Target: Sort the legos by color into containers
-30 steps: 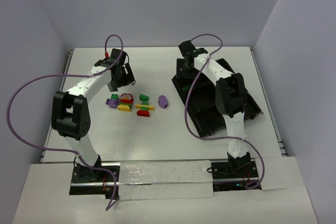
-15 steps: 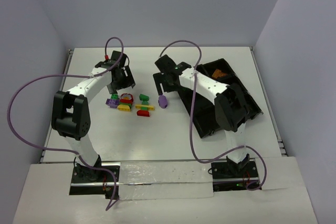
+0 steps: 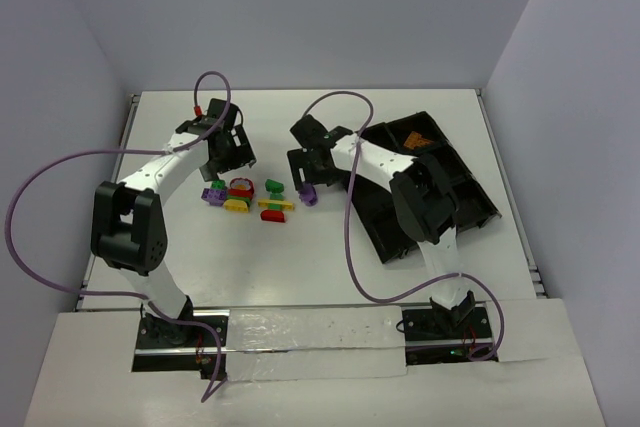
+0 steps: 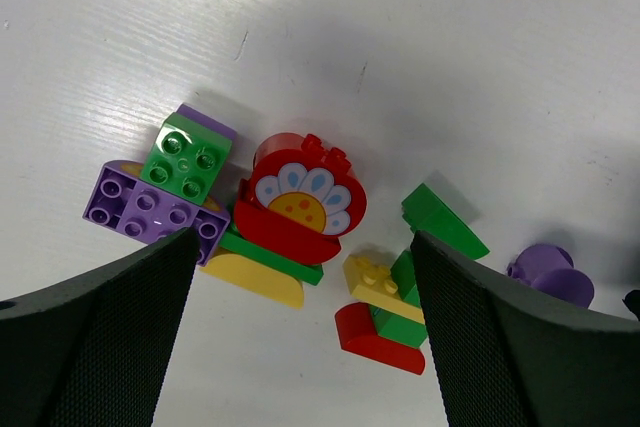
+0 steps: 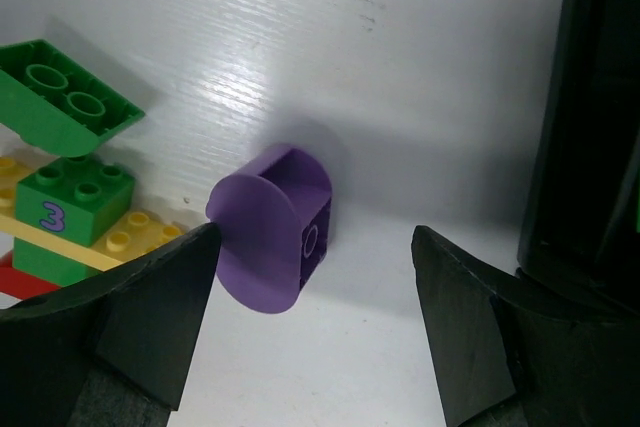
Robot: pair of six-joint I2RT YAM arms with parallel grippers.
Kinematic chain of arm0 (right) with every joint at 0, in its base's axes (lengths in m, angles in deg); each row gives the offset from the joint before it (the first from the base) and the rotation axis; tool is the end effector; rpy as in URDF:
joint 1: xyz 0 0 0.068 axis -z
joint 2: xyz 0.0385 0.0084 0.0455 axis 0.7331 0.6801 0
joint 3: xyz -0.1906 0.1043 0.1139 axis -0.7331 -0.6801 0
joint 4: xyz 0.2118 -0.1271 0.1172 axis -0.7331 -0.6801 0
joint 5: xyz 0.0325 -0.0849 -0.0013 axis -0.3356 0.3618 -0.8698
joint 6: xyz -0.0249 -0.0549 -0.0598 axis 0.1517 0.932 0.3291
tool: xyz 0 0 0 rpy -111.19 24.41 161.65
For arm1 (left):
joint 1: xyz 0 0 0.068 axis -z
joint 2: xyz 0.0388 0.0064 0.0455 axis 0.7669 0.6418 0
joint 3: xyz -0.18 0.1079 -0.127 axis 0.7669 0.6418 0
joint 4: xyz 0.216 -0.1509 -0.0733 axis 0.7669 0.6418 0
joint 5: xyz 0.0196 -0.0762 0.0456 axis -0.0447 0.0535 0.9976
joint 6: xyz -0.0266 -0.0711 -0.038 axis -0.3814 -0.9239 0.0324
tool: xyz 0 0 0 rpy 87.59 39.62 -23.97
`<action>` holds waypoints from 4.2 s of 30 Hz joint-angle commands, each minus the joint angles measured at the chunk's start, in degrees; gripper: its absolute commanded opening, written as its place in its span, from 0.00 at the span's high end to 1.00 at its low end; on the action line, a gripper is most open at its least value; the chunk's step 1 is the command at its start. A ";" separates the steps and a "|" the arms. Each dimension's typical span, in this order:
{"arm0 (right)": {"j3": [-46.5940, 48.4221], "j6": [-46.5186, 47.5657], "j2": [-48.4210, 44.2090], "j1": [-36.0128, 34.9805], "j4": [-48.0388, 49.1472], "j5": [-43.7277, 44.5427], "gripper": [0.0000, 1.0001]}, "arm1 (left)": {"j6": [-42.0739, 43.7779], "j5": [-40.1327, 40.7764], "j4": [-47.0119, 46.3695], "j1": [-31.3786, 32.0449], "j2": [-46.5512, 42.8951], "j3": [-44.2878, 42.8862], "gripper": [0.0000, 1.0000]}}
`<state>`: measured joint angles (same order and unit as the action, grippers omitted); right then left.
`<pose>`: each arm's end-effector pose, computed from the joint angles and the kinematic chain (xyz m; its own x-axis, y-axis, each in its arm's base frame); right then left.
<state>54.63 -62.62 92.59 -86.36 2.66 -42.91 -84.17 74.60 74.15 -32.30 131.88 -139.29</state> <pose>0.3647 0.2889 0.1264 -0.8723 -0.2409 -0.4255 -0.3007 0.9505 0.0784 0.3732 -0.1029 0.1754 -0.7975 -0.3669 -0.4789 -0.3504 0.9279 -0.1273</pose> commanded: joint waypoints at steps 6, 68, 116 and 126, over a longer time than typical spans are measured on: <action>-0.97 -1.96 1.20 -1.51 3.18 -0.37 0.19 | -0.58 2.46 -0.30 -0.38 -2.17 -0.64 0.07; -12.62 3.65 -29.83 2.90 4.44 10.07 0.24 | 0.85 4.28 3.81 0.03 -4.88 -3.75 0.09; 24.88 5.57 16.51 -7.02 3.30 2.17 0.91 | -8.35 9.06 6.81 -4.16 -13.00 -3.47 0.11; 11.95 3.94 -0.79 -2.32 10.34 5.39 1.00 | -9.49 5.82 4.05 -4.16 -13.36 -1.99 0.11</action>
<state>68.91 -58.10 102.77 -91.80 8.12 -41.16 -92.80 82.69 81.91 -36.21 119.98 -141.55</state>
